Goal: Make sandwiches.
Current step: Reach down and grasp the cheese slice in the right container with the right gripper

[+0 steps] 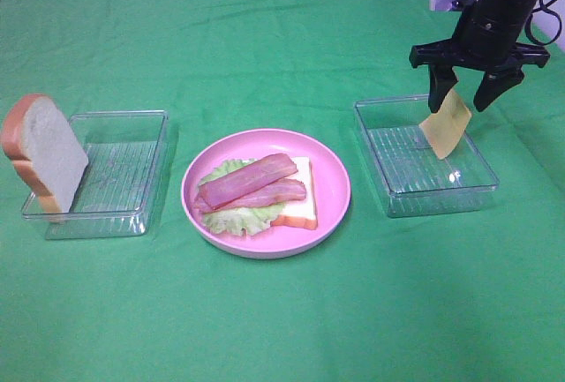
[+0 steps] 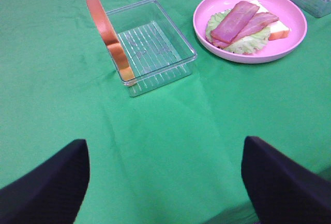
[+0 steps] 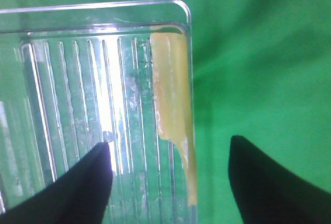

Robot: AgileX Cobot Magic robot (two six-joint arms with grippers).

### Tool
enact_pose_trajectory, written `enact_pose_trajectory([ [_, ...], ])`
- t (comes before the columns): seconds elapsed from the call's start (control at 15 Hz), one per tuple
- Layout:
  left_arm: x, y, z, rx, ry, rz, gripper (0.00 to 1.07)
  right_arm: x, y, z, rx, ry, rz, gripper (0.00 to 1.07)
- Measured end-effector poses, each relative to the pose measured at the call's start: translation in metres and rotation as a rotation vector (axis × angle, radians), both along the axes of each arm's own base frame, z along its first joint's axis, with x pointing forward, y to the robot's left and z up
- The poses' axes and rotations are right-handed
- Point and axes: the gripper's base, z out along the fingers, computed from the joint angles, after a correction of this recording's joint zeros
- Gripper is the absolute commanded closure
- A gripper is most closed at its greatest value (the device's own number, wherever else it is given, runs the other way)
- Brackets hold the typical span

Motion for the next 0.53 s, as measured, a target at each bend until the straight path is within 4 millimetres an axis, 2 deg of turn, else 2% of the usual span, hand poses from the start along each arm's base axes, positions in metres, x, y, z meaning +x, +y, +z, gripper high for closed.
enact_pose_trajectory([
  [0.13,0.0,0.0,0.0,0.0,0.0,0.0,0.3,0.0004,-0.0002,0.0,-0.002,-0.004,-0.003,0.63],
  [0.53,0.0,0.0,0.0,0.0,0.0,0.0,0.3,0.0021,-0.0002,-0.0008,-0.002,-0.02,-0.005,0.63],
])
